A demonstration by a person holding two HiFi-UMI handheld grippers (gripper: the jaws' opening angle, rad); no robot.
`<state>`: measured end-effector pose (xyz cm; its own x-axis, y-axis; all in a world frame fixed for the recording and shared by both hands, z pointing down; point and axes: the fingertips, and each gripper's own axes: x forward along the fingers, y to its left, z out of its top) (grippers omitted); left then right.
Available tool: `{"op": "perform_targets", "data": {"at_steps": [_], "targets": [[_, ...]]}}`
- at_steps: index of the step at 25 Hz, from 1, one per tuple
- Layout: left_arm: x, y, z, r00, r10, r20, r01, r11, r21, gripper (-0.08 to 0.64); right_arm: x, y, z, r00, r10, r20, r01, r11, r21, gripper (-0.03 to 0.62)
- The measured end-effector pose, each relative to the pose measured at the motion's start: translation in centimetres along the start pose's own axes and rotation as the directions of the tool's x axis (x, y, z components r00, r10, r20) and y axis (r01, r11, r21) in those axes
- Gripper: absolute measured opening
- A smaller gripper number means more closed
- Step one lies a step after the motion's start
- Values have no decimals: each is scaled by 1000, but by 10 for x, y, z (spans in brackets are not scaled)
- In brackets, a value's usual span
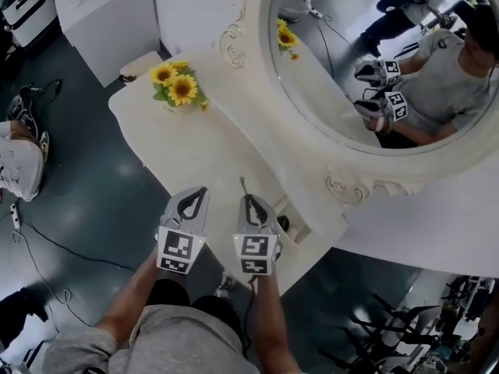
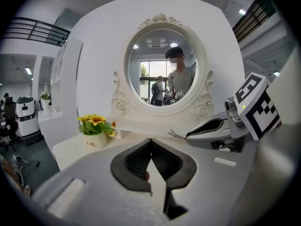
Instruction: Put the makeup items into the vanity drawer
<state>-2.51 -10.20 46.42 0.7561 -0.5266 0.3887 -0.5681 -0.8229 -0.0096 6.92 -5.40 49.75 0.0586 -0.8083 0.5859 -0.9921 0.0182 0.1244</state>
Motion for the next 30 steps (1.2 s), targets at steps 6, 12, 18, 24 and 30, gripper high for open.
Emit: {"op": "perform_targets", "data": {"at_steps": [6,12,18,24,30], "targets": [[1,-49,9,999,-54,10,53,998,25,11,-40,-35,-26,998,-65,-7,65,998,10,32],[9,-83,12,995,-101,1,101,994,42,11,-66,-66,-53,992,-125,-32,126,991,37,32],[23,-109,14,990,-139,-9,140,988,61,11,-77,-91,-75,986,-159,-53,163,985,65,32],[36,-130,7,986,-164,-39,167,983,72,11,-81,-108,-103,981,-167,-101,175,981,85,32],[43,-146,-8,982,-176,-71,181,981,73,11,-78,-113,-133,978,-145,-149,162,981,105,32]]}}
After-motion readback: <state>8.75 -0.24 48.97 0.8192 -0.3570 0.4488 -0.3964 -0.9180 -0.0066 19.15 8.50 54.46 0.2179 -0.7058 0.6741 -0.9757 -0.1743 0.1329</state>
